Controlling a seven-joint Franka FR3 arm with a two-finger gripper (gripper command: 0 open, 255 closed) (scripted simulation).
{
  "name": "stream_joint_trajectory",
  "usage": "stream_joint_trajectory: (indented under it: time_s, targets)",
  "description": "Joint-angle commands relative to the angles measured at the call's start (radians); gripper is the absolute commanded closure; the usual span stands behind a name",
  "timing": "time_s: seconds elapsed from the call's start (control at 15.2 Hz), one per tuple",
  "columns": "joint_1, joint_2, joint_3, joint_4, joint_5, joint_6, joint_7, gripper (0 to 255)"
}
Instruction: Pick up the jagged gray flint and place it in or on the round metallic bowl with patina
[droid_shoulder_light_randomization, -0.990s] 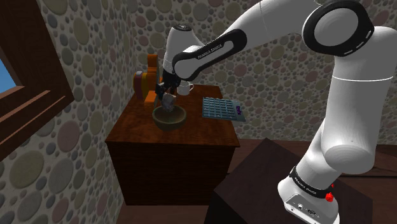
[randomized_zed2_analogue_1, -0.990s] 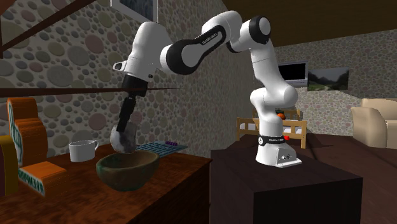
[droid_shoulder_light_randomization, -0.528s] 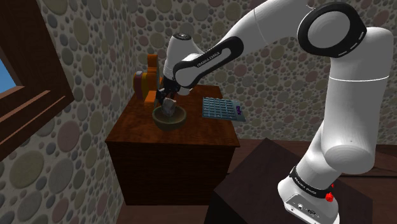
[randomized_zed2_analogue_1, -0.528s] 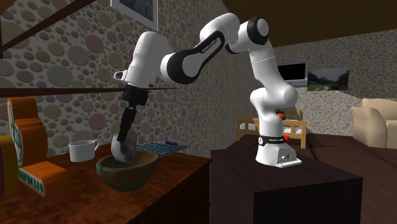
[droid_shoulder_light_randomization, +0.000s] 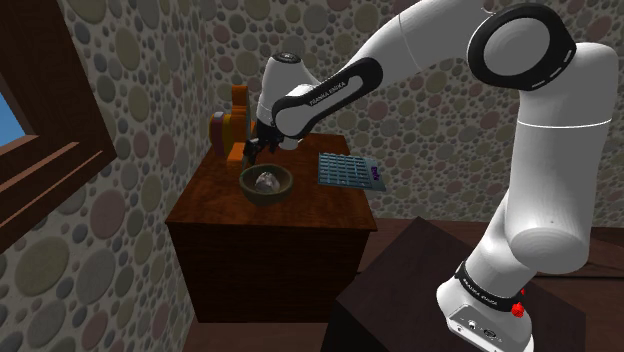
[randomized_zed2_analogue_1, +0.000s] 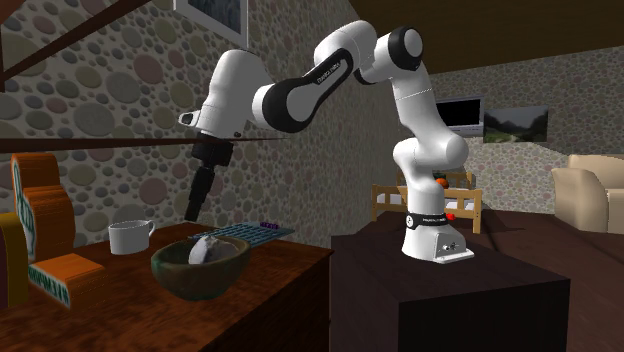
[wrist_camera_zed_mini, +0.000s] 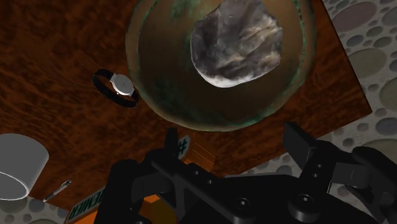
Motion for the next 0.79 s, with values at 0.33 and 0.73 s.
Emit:
stream_joint_trajectory:
  time_s: [0.33,0.73]
  targets:
    - [-0.003,-0.082,0.011,-0.017,0.019,-0.064,-0.013,0]
    - [-0.004,-0.103,0.013,-0.020,0.024,-0.082,-0.016,0]
